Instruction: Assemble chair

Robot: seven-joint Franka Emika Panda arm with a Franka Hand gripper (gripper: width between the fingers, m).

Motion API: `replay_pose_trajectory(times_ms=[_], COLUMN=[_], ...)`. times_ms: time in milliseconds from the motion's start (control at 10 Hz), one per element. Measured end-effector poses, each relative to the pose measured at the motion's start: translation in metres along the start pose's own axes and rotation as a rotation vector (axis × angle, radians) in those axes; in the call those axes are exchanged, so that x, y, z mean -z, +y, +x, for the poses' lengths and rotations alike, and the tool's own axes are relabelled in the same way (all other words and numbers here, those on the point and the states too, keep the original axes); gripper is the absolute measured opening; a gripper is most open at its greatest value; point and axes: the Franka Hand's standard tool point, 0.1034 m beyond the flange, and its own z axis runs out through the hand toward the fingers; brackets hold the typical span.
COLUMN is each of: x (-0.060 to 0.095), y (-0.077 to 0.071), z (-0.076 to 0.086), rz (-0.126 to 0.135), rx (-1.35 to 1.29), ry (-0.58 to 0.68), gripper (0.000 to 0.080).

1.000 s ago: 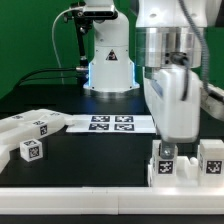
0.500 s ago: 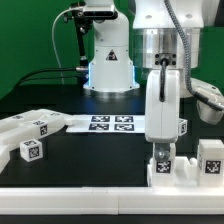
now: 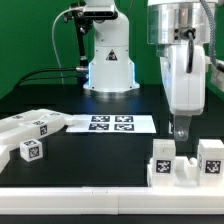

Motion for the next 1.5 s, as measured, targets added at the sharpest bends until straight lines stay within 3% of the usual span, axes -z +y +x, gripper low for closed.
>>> replay_pose_trajectory(times_ms=[400,600,800,1100,1500], x=[0.003,0.003,-0.001,-0.004,-0.009], y=[0.004,0.014,0.023,0.025,0.033], z=[-0.009,-0.008,-0.004,0.000,0.018], rz=[0.000,0.050,0.067,0.062,0.035], rx=[0.085,0.388,0.653,0.812,1.461], ry=[-0.006,0.004,0.022,0.032,0.039], gripper=[0.0649,0.0649,0.0649,0.0649,0.0649])
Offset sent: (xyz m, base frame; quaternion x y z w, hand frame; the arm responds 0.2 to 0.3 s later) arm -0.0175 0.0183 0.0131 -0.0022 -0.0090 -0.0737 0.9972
